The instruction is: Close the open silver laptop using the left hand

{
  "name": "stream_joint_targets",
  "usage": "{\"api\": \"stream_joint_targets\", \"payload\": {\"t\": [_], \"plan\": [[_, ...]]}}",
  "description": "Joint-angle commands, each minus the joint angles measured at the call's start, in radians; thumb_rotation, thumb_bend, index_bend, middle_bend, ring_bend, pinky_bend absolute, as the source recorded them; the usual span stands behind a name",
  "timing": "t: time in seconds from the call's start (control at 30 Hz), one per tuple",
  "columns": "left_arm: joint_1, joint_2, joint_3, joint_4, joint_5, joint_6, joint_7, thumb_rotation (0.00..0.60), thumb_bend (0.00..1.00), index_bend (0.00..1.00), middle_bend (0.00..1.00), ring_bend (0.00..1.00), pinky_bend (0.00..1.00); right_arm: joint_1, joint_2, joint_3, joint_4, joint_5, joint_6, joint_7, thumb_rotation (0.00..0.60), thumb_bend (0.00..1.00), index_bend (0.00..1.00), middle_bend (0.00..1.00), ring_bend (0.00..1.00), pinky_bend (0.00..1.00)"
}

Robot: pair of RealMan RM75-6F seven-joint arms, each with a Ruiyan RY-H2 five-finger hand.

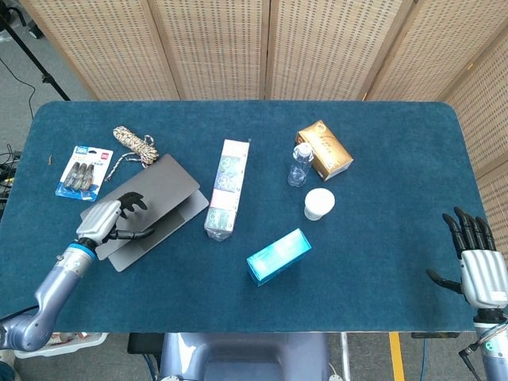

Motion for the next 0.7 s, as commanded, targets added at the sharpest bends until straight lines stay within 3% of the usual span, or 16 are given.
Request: {"api": "stream_joint_targets", "payload": {"t": [0.03,0.33,0.7], "plan": [[-0.006,-0.022,0.009,0.014,-0.006,-0.005,0.02,0.244,0.0,0.37,0.24,0.31,0.39,0.0,0.001,0.001,0.001,0.001,-0.001,0.002,0.6,0.0,0.0,0.0,0.0,0.0],[-0.019,-0.097,0.022,0.069,-0.039,-0.018,0.065,0.246,0.0,0.37,0.24,0.3,0.39,0.0,0.002,0.002,0.003,0.004,-0.004,0.006,0.6,0.0,0.0,0.0,0.0,0.0],[-0.013,-0.115,0.016,0.095,-0.031,-0.017,0.035,0.245,0.0,0.36,0.24,0.29,0.39,0.001,0.002,0.001,0.004,0.005,-0.006,0.008,0.6,0.0,0.0,0.0,0.0,0.0]]}}
